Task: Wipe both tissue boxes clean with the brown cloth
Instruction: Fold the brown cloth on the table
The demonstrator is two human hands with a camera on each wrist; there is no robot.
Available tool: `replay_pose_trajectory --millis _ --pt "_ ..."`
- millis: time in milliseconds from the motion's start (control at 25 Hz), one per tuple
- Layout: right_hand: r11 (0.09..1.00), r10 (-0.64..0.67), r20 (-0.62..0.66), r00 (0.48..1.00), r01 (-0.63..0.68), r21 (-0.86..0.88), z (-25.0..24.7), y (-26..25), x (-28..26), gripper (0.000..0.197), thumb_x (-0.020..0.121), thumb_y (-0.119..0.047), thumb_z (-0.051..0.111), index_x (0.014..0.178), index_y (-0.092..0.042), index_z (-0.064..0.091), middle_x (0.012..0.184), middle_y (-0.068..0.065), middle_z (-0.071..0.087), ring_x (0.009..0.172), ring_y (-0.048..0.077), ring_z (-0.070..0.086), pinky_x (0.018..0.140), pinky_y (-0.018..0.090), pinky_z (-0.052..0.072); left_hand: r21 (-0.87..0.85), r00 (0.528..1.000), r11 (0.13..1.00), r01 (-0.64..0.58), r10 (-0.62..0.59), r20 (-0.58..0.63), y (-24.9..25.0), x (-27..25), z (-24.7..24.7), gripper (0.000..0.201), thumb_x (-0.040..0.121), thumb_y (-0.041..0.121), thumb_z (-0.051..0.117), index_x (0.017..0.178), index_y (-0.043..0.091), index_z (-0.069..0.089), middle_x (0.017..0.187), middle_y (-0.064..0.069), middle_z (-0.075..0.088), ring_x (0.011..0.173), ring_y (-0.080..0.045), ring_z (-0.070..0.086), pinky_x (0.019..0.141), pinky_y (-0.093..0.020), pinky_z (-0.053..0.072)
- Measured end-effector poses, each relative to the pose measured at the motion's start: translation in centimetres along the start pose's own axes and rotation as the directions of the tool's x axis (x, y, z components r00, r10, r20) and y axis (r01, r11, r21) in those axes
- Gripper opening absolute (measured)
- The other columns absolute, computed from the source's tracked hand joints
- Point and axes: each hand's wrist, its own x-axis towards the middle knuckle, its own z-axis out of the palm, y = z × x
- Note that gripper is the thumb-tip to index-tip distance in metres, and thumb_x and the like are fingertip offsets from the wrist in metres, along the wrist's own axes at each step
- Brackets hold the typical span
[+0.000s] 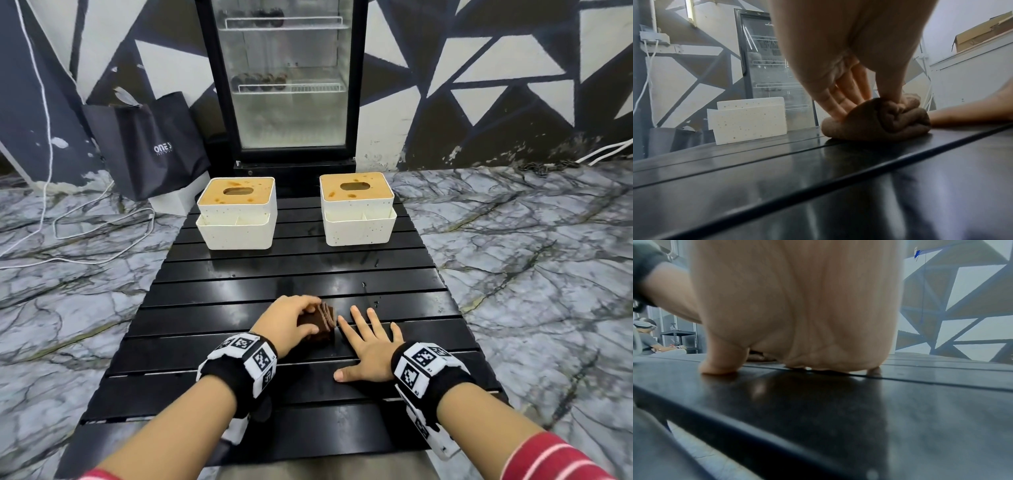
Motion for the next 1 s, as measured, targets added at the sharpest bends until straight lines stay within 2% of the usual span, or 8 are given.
replay_pose_trajectory --millis 120,240,400,560,680,760,880,1000 --pt "1.000 -0.003 0.006 1.000 0.002 0.004 -0.1 0.0 0.0 0.099 0.076 -0.070 0.046 0.139 -0.035 -0.021 0.147 -0.004 -0.034 0.136 0.023 -0.031 0.110 0.056 -0.011 0.122 0.999 0.992 -0.023 0.020 0.031 0.0 0.0 0.1 0.045 0.090 0.026 0.060 0.134 0.023 0.050 0.138 0.003 0.046 0.127 -0.017 0.037 0.109 -0.026 0.026" --pt "1.000 -0.003 0.010 1.000 0.003 0.001 -0.1 0.0 -0.1 0.099 0.076 -0.070 0.046 0.139 -0.035 -0.022 0.147 -0.004 -0.035 0.136 0.023 -0.031 0.110 0.056 -0.012 0.145 0.995 0.987 -0.074 0.064 0.070 0.2 -0.1 0.1 0.051 0.094 0.023 0.053 0.143 0.022 0.038 0.152 0.004 0.030 0.139 -0.015 0.026 0.111 -0.019 0.013" --pt "1.000 -0.007 -0.002 1.000 0.007 0.012 -0.1 0.0 -0.1 0.099 0.076 -0.070 0.047 0.139 -0.034 -0.021 0.148 -0.004 -0.034 0.136 0.023 -0.031 0.109 0.055 -0.012 0.180 0.982 0.979 -0.092 0.058 0.182 0.1 -0.1 0.7 0.048 0.100 0.023 0.039 0.147 0.022 0.027 0.156 0.003 0.023 0.143 -0.015 0.019 0.111 -0.017 0.006" --pt "1.000 -0.014 -0.017 1.000 0.015 0.026 -0.2 -0.1 -0.5 0.097 0.077 -0.068 0.047 0.141 -0.034 -0.018 0.149 -0.004 -0.032 0.137 0.023 -0.029 0.110 0.055 -0.010 0.096 0.986 0.994 -0.053 0.037 0.162 -0.2 -0.5 0.3 0.051 0.100 0.026 0.039 0.148 0.023 0.022 0.157 0.003 0.017 0.145 -0.014 0.013 0.113 -0.019 0.005" --pt "0.994 -0.026 -0.071 0.997 0.034 0.107 -1.7 0.0 -0.6 0.081 0.084 -0.061 0.044 0.145 -0.031 -0.001 0.155 -0.001 -0.015 0.142 0.024 -0.014 0.114 0.052 0.002 0.029 0.998 1.000 0.008 -0.010 0.068 -1.4 -1.4 -0.9 0.057 0.098 0.033 0.044 0.149 0.021 0.021 0.157 0.000 0.018 0.145 -0.011 0.015 0.116 -0.023 0.012" --pt "0.982 -0.041 -0.259 0.965 0.086 0.166 -3.6 -0.3 -0.5 0.067 0.089 -0.050 0.045 0.144 -0.025 0.015 0.156 0.002 0.005 0.143 0.024 0.003 0.114 0.048 0.015 0.052 0.998 0.997 0.053 -0.054 0.033 -2.8 -2.0 -1.7 0.059 0.097 0.035 0.046 0.149 0.020 0.022 0.157 0.000 0.019 0.144 -0.011 0.017 0.117 -0.023 0.014" --pt "0.952 -0.197 -0.452 0.870 0.279 0.122 -5.8 -2.0 -0.1 0.049 0.094 -0.030 0.045 0.140 -0.027 0.030 0.153 -0.003 0.019 0.141 0.020 0.014 0.113 0.043 0.021 0.159 0.987 0.978 0.134 -0.145 0.064 -4.4 -2.7 -2.2 0.065 0.095 0.040 0.048 0.149 0.019 0.020 0.158 -0.001 0.015 0.145 -0.014 0.016 0.117 -0.028 0.015" --pt "0.922 -0.378 -0.286 0.881 0.386 -0.027 -5.7 -4.1 0.9 0.044 0.096 -0.025 0.040 0.138 -0.037 0.031 0.154 -0.011 0.013 0.143 0.019 0.007 0.113 0.048 0.019 0.235 0.973 0.959 0.161 -0.194 0.123 -4.9 -3.2 -1.8 0.073 0.091 0.048 0.050 0.150 0.020 0.017 0.159 -0.002 0.010 0.146 -0.017 0.012 0.118 -0.033 0.014"
